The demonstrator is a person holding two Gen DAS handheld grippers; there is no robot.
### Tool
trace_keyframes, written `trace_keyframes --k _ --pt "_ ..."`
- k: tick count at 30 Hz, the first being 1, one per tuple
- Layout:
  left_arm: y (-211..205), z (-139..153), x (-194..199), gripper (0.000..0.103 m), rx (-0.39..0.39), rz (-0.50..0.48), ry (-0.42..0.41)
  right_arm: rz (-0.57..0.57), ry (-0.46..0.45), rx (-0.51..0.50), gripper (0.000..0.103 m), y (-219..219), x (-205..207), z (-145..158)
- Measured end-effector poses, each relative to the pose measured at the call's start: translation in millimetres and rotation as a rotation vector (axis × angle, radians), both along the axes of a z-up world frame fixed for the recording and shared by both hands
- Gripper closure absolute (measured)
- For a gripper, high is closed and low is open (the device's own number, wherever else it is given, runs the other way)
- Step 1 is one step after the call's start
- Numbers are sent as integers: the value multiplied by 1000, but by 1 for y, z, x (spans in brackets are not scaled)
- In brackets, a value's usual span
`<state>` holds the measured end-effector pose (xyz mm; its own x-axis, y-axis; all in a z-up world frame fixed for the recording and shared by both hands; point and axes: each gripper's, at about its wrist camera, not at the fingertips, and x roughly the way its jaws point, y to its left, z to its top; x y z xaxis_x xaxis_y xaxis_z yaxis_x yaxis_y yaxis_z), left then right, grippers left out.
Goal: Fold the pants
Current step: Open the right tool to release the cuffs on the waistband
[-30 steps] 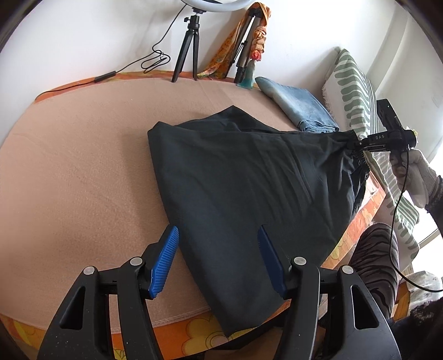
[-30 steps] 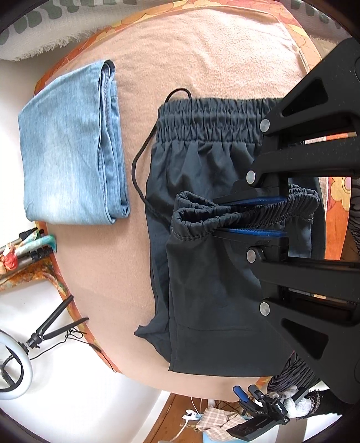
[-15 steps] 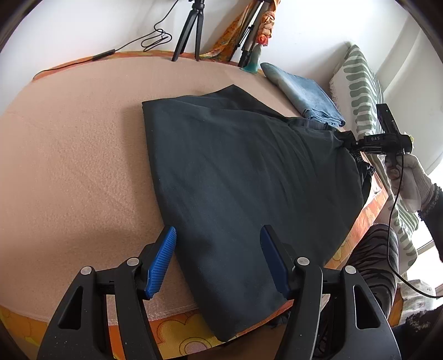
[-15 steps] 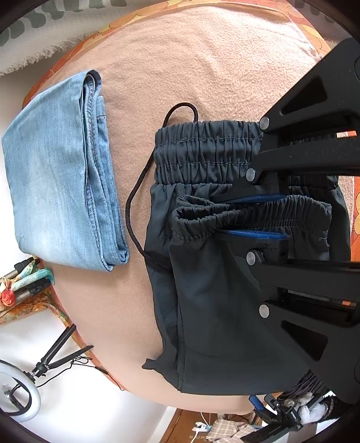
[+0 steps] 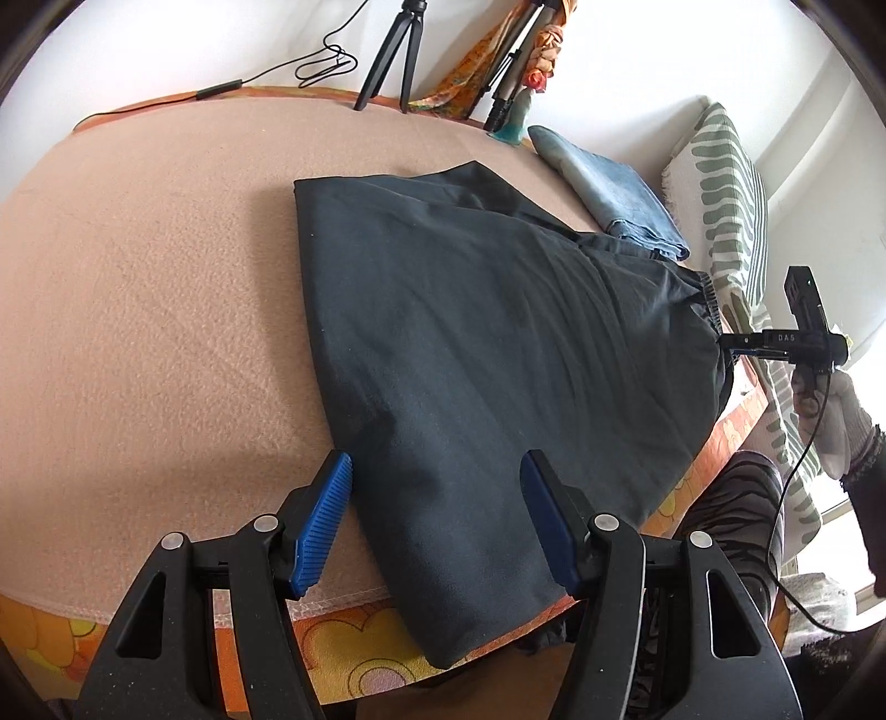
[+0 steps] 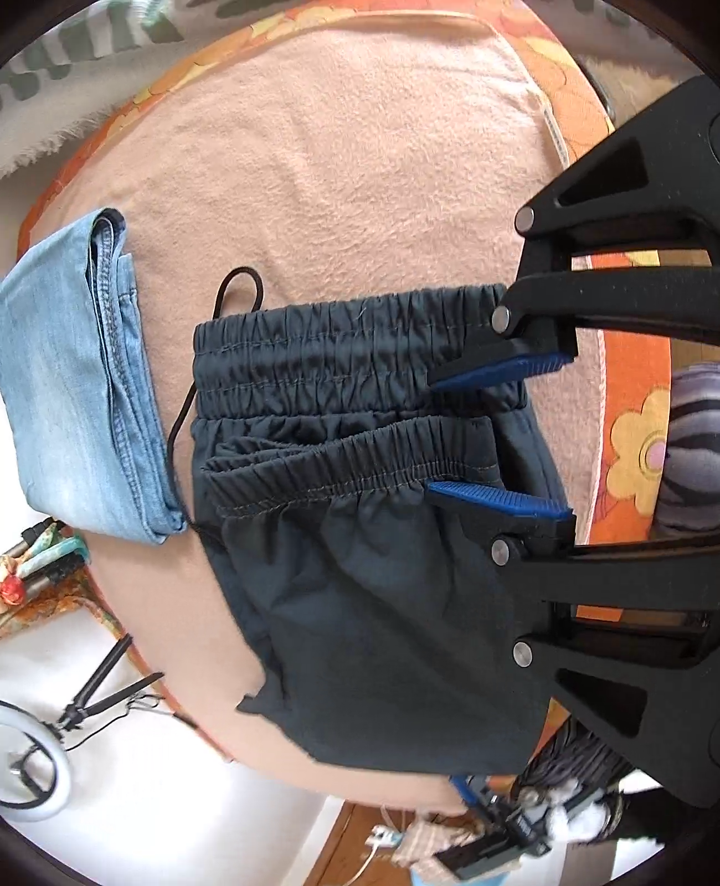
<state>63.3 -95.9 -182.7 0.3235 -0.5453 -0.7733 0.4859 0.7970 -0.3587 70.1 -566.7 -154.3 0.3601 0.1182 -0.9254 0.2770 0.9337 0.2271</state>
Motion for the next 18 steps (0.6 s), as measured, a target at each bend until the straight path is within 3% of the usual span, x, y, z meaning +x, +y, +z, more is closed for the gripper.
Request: trace_keyframes --k 5,8,10,14,18 --pt "9 1 -6 41 -12 44 1 2 -2 -106 68 13 4 16" --pt "14 0 -8 41 -35 73 15 20 -55 -120 67 27 5 37" --pt "15 -4 -9 41 -63 79 40 30 -95 -128 60 39 6 53" --pt "10 -8 -15 40 -100 77 44 78 -170 -45 56 71 14 79" --pt "17 -9 -17 41 -211 129 62 163 -209 28 46 119 35 91"
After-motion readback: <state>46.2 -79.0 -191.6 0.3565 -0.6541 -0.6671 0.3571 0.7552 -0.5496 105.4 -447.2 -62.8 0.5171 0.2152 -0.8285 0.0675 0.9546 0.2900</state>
